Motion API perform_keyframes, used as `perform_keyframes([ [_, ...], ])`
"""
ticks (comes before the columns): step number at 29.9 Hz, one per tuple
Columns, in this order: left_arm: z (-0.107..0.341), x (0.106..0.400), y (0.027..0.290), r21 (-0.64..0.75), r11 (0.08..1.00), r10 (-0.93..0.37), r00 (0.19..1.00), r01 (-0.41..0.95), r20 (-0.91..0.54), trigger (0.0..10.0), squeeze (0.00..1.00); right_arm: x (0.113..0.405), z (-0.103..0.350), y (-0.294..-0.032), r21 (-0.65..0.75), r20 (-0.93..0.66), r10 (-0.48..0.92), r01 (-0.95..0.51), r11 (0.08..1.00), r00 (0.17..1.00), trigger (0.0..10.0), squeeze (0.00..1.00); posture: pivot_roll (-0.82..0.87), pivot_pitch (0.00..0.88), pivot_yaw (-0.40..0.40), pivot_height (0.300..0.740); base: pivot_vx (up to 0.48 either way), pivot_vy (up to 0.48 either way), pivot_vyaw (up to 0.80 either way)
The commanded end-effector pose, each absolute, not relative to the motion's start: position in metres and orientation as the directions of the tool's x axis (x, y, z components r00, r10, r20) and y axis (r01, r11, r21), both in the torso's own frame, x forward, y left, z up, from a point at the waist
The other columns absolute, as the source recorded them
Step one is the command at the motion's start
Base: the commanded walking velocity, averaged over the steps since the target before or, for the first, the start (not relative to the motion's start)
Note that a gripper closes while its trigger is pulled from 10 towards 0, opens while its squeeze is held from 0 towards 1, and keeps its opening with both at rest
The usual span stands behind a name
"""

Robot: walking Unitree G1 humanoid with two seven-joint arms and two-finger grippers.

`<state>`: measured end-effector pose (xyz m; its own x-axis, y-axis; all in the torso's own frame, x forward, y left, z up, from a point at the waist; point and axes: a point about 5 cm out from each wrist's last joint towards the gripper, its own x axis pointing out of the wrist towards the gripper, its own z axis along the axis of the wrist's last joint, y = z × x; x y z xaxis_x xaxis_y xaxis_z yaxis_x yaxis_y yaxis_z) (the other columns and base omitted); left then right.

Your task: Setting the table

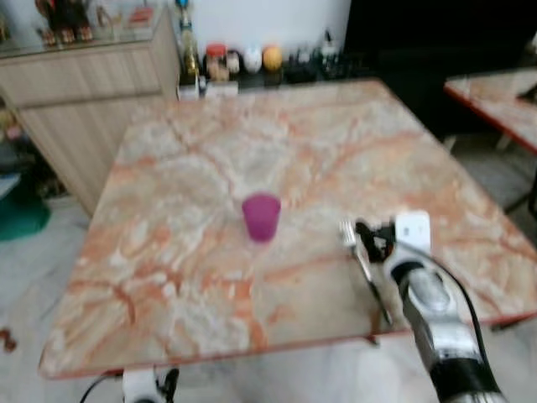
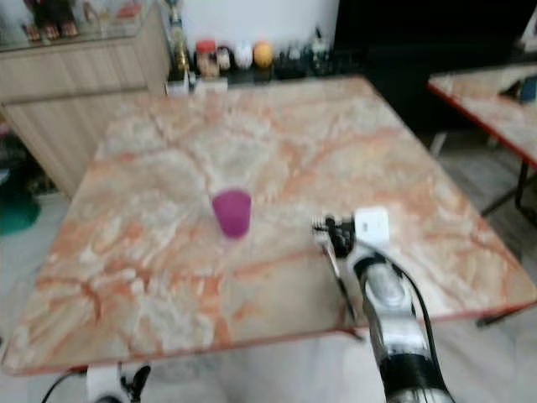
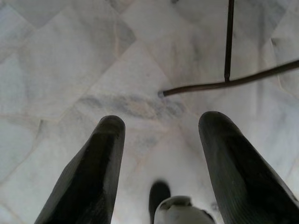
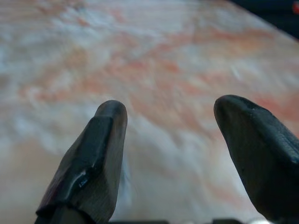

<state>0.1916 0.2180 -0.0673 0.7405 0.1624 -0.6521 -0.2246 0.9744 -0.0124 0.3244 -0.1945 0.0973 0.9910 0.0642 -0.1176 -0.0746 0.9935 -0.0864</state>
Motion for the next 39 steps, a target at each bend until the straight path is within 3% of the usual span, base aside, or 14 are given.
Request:
perform_keyframes([
  [1, -0.071, 0.182, 0.225, 0.008, 0.971, 0.183, 0.717, -0.24, -0.673, 10.0, 0.0, 0.321, 0.098, -0.188, -0.079, -0.123, 0.07, -0.08, 0.994, 0.99, 10.0, 0.0, -0.09, 0.0, 0.027, 0.707, 0.0, 0.0, 0.0],
  [14, -0.072, 0.181, 0.223, 0.004, 0.973, 0.173, 0.715, -0.232, -0.677, 10.0, 0.0, 0.285, 0.101, -0.191, -0.079, -0.172, 0.082, -0.097, 0.992, 0.982, 10.0, 0.0, -0.11, 0.0, 0.027, 0.707, 0.0, 0.0, 0.0],
  [24, -0.071, 0.183, 0.222, 0.004, 0.974, 0.169, 0.719, -0.225, -0.674, 10.0, 0.0, 0.287, 0.084, -0.193, 0.019, -0.349, 0.067, -0.064, 0.998, 0.935, 10.0, 0.0, -0.1, 0.0, 0.028, 0.707, 0.0, 0.0, 0.0],
  [39, -0.072, 0.181, 0.224, 0.007, 0.973, 0.175, 0.711, -0.233, -0.681, 10.0, 0.0, 0.293, 0.079, -0.185, 0.044, -0.397, 0.117, -0.108, 0.993, 0.91, 10.0, 0.0, -0.09, 0.0, 0.026, 0.707, 0.0, 0.0, 0.0],
])
